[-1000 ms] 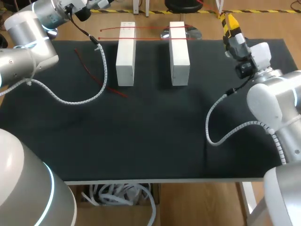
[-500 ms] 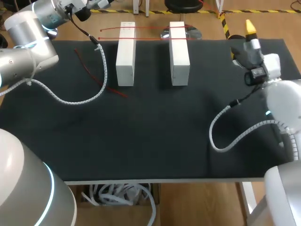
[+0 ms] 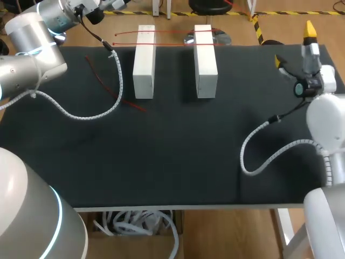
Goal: Grab the tape and strap the tape.
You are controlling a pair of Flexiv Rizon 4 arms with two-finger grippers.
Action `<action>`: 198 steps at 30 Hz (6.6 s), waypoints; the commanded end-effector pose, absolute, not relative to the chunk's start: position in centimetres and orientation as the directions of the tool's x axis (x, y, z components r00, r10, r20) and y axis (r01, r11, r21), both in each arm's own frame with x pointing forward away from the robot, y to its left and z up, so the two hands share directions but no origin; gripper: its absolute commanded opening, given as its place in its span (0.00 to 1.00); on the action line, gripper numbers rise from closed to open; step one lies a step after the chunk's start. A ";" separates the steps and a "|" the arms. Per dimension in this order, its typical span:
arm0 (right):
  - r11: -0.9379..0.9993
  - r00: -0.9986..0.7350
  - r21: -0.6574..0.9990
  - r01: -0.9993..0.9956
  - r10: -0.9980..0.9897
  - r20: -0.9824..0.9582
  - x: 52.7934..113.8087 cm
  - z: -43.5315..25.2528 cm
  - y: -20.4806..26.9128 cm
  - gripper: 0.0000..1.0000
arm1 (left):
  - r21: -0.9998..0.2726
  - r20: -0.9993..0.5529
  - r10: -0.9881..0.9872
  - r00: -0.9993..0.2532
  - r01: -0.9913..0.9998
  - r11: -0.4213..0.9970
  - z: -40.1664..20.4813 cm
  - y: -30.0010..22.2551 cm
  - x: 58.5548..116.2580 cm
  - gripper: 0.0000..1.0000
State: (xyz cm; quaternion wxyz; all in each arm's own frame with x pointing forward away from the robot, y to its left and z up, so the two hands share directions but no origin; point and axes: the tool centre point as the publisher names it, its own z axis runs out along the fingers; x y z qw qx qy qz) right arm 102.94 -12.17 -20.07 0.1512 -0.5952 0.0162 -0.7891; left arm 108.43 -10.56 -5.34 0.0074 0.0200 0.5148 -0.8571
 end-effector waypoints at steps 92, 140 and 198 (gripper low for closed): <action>-0.932 -0.168 -0.278 -0.234 -0.243 0.955 108.4 -13.5 -2.1 1.00 | -0.882 -0.042 0.007 -0.999 0.034 -0.470 -5.3 -10.6 108.4 0.00; -0.947 -0.238 -0.315 -0.067 -0.292 0.926 109.0 -13.0 -2.1 1.00 | -0.882 -0.042 0.007 -0.999 0.034 -0.470 -5.3 -10.6 108.4 0.00; -0.960 -0.212 -0.268 -0.078 -0.247 0.946 108.6 -13.8 -0.7 0.33 | -0.882 -0.042 0.007 -0.999 0.034 -0.470 -5.3 -10.6 108.4 0.00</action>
